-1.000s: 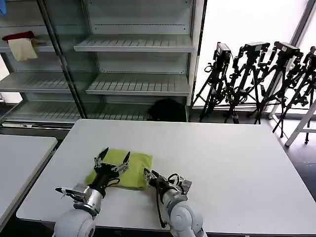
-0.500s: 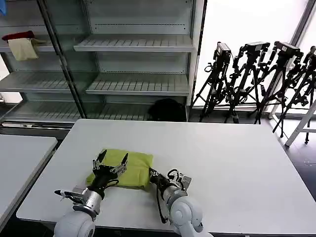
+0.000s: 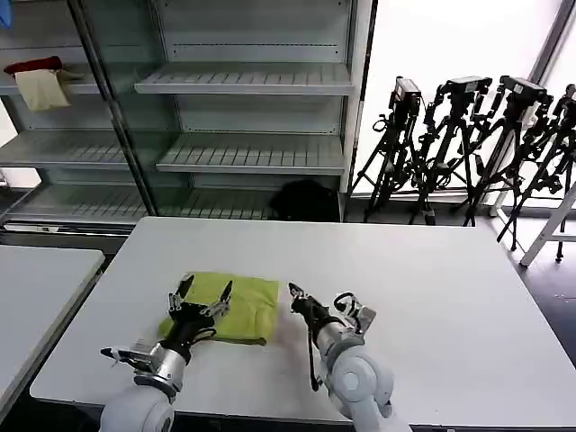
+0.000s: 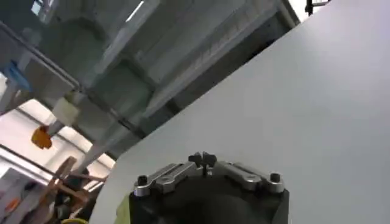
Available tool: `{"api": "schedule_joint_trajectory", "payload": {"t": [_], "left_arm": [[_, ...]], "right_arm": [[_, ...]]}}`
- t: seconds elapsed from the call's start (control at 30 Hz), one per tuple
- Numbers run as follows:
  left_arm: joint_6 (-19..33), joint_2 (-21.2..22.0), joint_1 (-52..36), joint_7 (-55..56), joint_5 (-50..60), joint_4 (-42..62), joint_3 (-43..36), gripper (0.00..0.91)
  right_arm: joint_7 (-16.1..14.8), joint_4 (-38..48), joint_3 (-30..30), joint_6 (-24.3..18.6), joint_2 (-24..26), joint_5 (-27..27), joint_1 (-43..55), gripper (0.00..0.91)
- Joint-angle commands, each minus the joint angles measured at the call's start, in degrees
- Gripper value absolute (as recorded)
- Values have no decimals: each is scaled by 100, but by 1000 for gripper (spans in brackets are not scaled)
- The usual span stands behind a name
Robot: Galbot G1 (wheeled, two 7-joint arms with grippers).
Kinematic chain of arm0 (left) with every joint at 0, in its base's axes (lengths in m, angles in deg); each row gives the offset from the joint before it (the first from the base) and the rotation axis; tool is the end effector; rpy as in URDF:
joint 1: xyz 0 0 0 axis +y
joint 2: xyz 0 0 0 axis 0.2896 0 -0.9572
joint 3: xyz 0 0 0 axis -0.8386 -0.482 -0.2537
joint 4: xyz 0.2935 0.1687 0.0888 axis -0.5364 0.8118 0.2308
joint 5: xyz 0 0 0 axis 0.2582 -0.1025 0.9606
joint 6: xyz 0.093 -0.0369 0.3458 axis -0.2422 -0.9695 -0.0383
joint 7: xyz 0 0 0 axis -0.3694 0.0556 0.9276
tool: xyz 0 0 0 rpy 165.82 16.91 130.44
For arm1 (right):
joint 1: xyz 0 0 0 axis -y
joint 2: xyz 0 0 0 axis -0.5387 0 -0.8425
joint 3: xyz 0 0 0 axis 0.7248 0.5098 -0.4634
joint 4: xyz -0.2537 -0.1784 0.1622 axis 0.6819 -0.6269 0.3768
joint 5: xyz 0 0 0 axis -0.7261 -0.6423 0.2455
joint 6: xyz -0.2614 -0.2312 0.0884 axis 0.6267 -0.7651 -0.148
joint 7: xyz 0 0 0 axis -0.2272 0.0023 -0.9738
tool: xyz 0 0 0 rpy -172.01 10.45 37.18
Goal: Fold and organize the clothes.
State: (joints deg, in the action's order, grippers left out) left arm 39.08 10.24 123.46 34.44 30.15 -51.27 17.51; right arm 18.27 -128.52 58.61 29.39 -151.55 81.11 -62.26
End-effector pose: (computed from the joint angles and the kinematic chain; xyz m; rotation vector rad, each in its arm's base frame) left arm 0.2534 0.0351 -0.2687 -0.2977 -3.0327 0.0248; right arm 0.2993 0.0951 -0.2270 0.3829 -2.4798 -0.9541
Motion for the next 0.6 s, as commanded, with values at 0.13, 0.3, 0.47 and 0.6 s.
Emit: {"api": "schedule_joint_trajectory", "payload": {"t": [0.13, 0.3, 0.47, 0.6], "left_arm": [[-4, 44, -96, -26, 23, 116, -81, 907], [29, 34, 10, -33, 13, 76, -10, 907], [63, 19, 59, -35, -14, 85, 32, 907], [69, 6, 52, -34, -36, 113, 35, 907]], "right_arm": [[-290, -89, 358, -15, 303, -330, -298, 907], [-139, 194, 569, -9, 161, -508, -217, 907], [-129, 420, 644, -11, 135, -690, -202, 907], [-124, 453, 684, -9, 89, -782, -192, 907]]}}
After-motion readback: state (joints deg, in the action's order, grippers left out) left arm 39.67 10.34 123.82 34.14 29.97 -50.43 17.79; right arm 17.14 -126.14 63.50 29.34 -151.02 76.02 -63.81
